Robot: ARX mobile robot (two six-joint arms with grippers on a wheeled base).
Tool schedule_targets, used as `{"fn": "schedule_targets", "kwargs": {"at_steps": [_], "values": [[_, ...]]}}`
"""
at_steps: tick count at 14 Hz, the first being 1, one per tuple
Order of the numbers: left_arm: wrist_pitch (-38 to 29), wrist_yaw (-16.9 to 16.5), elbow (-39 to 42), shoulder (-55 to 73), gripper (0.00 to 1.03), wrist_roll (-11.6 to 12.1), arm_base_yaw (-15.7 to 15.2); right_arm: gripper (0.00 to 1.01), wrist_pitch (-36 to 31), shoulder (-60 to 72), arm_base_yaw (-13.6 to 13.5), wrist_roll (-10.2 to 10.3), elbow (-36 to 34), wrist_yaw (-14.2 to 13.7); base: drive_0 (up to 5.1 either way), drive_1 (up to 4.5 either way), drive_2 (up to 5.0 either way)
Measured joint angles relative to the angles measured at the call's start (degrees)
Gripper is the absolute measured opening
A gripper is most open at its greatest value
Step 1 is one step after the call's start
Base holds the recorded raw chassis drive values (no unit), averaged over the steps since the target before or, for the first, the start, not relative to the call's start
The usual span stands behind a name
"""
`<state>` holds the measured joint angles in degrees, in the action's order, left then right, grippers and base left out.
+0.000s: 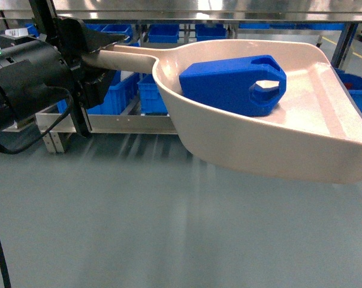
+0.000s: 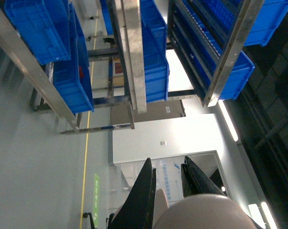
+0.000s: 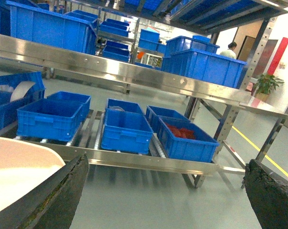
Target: Place part in tray to right shelf
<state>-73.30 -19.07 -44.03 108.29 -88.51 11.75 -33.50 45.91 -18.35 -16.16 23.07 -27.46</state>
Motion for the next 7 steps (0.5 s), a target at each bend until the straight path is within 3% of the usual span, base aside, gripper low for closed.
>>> {"fn": "schedule_targets", "kwargs": {"at_steps": [7], "values": [[-0.02, 0.0, 0.0, 0.0, 0.13, 0.02, 0.0, 0.98, 0.0, 0.0, 0.0, 0.0, 0.0, 0.04, 0.0, 0.0, 0.0]]}}
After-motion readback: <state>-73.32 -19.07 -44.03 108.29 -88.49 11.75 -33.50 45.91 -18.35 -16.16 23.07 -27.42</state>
